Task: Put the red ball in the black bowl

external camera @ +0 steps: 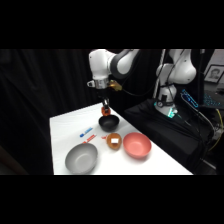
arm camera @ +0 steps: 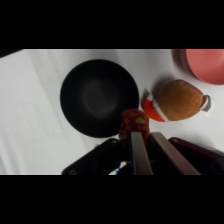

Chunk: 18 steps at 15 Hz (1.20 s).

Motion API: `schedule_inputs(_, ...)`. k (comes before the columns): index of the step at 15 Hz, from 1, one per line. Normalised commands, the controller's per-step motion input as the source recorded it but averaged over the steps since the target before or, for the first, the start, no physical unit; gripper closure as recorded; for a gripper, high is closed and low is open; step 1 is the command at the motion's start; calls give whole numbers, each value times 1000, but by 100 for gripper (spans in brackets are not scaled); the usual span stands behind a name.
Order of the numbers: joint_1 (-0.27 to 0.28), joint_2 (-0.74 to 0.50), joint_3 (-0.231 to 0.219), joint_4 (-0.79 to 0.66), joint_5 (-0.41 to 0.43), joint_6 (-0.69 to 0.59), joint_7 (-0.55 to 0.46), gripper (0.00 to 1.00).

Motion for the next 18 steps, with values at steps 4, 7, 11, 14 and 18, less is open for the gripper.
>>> schedule_inputs(4,-80,-131,-58,-222,230,267,-234,96)
schedule_inputs(7,-63,-44,-36,-174,236,265,-244,96)
schedule_inputs(11,-53,47,-15,-122,232,265,-250,96)
schedule_inputs(14,-57,125,2,-56,196,283,-233,96)
schedule_inputs(18,-64,139,24,-9,152,292,-200,66)
